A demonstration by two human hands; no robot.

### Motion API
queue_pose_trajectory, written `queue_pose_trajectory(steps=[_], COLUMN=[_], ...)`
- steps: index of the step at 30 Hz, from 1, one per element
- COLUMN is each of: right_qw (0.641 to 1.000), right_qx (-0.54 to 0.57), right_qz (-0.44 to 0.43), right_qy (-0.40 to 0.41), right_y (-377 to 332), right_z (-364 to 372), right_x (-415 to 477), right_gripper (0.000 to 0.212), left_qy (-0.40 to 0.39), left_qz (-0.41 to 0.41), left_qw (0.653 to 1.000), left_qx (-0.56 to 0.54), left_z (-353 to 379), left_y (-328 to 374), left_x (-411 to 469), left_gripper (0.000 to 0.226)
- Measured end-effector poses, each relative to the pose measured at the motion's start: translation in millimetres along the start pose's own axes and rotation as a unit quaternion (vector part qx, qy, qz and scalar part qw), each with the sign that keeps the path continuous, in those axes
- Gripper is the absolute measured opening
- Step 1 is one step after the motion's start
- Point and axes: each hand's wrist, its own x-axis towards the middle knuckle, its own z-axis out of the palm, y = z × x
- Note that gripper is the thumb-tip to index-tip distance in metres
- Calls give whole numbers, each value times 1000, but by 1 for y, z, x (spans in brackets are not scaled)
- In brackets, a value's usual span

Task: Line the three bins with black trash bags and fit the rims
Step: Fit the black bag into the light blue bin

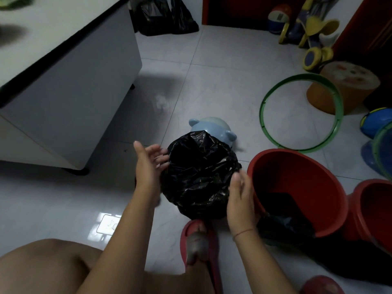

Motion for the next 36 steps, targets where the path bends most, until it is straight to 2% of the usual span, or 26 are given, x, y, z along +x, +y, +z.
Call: queue_pose_trajectory(steps=[3, 5, 7, 9, 12, 14, 15, 19, 24, 29, 32, 36], right_qw=[997, 998, 992, 980, 979, 986, 990, 995, 995, 993, 990, 983], right_qx=[62, -5, -109, -192, -200, -144, -116, -69, -81, -106, -111, -98], right_qz=[-44, -48, -32, -16, -28, -23, -7, 58, 64, 54, 86, 155], right_qy=[-33, -44, -48, -58, 10, 77, 85, 32, -4, -6, -9, -23], right_y=[-27, -28, -18, -7, -3, -3, -2, 1, 9, 17, 22, 20], right_z=[16, 26, 31, 34, 41, 40, 39, 32, 36, 35, 33, 32], right_x=[36, 63, 85, 96, 104, 108, 111, 127, 133, 134, 138, 137], right_gripper=[51, 49, 52, 56, 56, 53, 52, 58, 63, 64, 71, 77], left_qy=[-60, -79, -109, -130, -139, -78, -37, 6, 20, 42, 39, 25], left_qz=[-41, -7, 33, 30, -35, -88, -109, -78, -81, -61, -65, -124], left_qw=[997, 990, 967, 949, 957, 977, 981, 964, 974, 977, 978, 979], left_qx=[16, 115, 227, 286, 251, 179, 156, 253, 212, 202, 196, 163], left_z=[16, 17, 10, 1, -9, -11, -13, -15, -13, -18, -23, -32], left_y=[5, -2, -13, -23, -37, -42, -42, -47, -59, -69, -77, -89], left_x=[10, 15, 21, 26, 29, 31, 35, 49, 51, 56, 61, 66], left_gripper=[70, 68, 73, 81, 73, 63, 61, 49, 47, 45, 52, 63])
